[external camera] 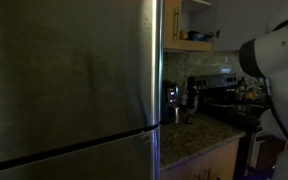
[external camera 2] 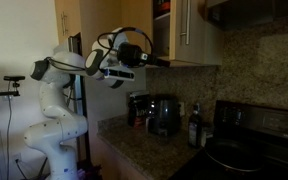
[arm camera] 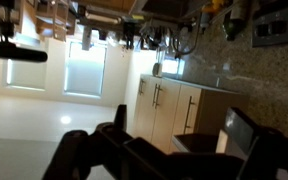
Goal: Open the right cabinet door
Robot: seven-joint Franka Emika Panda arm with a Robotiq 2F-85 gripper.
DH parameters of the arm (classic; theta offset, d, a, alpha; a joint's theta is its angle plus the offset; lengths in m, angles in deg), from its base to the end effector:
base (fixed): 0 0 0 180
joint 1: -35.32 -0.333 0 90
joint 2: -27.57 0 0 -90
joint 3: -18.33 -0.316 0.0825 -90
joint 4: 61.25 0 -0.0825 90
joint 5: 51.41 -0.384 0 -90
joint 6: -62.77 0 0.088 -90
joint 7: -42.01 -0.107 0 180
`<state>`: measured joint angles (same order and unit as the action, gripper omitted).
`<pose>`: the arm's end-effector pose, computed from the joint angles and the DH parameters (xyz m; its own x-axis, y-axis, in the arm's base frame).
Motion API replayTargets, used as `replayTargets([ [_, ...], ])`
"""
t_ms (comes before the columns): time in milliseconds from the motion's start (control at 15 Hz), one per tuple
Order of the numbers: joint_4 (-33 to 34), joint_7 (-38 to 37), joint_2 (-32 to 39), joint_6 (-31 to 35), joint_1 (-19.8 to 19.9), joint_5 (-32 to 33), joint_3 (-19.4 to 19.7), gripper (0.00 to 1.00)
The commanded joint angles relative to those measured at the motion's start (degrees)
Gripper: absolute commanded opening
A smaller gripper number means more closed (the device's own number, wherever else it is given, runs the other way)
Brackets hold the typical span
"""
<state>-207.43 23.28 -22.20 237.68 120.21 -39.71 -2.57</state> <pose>0.2163 -0.2823 0.6734 0.2104 -0.1673 0.9632 -0.9476 -0.2772 0.1589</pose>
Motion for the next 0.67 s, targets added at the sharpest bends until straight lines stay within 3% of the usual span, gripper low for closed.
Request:
replayTargets([
  [0,-3.5,-3.4,-4.7,-12.1,-7.9,-6.3,-3.0,1.0],
  [467,-2.8,-16.0,-13.1,-34.6,-39.3,-15.5,-5.4,1.0],
  [533,-2.8,-15.3,-10.9,-30.9,-35.1,-10.6,-3.7,1.0],
  [600,-2.9,-17.3,-11.8,-32.1,-38.5,-9.9,-3.8,1.0],
])
